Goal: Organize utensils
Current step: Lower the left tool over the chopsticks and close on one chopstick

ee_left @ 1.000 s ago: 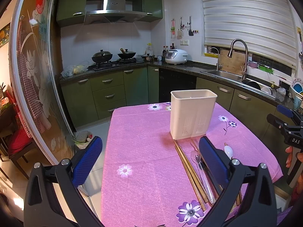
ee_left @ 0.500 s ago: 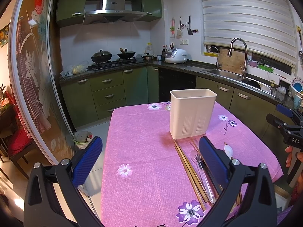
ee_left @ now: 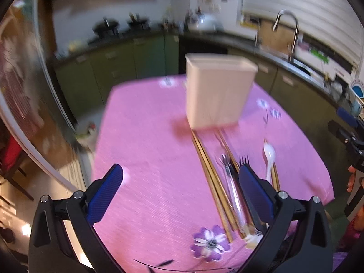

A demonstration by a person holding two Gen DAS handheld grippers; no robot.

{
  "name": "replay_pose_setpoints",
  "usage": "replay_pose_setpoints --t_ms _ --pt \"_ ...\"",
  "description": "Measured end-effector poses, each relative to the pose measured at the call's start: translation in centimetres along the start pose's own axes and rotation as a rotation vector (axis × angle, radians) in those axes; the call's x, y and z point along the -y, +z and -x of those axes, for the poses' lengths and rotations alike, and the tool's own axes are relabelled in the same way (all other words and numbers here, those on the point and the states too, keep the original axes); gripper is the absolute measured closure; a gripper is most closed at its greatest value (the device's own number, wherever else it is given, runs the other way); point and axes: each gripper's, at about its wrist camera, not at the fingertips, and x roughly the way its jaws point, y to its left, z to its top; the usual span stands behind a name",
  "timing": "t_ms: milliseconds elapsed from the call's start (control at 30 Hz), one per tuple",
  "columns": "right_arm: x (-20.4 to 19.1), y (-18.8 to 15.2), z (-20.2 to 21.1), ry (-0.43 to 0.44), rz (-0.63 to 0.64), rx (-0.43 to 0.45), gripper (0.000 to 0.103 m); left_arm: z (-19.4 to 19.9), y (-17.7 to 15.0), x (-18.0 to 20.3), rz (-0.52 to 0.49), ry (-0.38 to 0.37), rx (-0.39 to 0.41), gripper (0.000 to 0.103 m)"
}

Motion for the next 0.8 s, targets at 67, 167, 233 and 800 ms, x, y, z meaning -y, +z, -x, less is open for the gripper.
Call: replay_pose_setpoints --t_ms 67,167,233,800 --pt "0.4 -0.1 -0.5 -0.008 -0.004 -0.025 0.004 -1.9 0.6 0.8 0.019 -0.034 -0.1 0.006" --pt "1.2 -0.3 -1.5 -0.01 -0.039 -0.078 0.004 -4.1 1.0 1.9 0.04 -0.069 -0.213 0.01" --pt "1.7 -0.5 -2.0 -0.01 -0.06 -0.106 0.004 -5.2 1.0 3.1 0.015 -0.086 -0.267 0.018" --pt "1.3 -1.2 -3.6 0.027 -0.067 -0.164 0.004 -11.7 1.7 3.8 0.062 -0.051 -0.482 0.062"
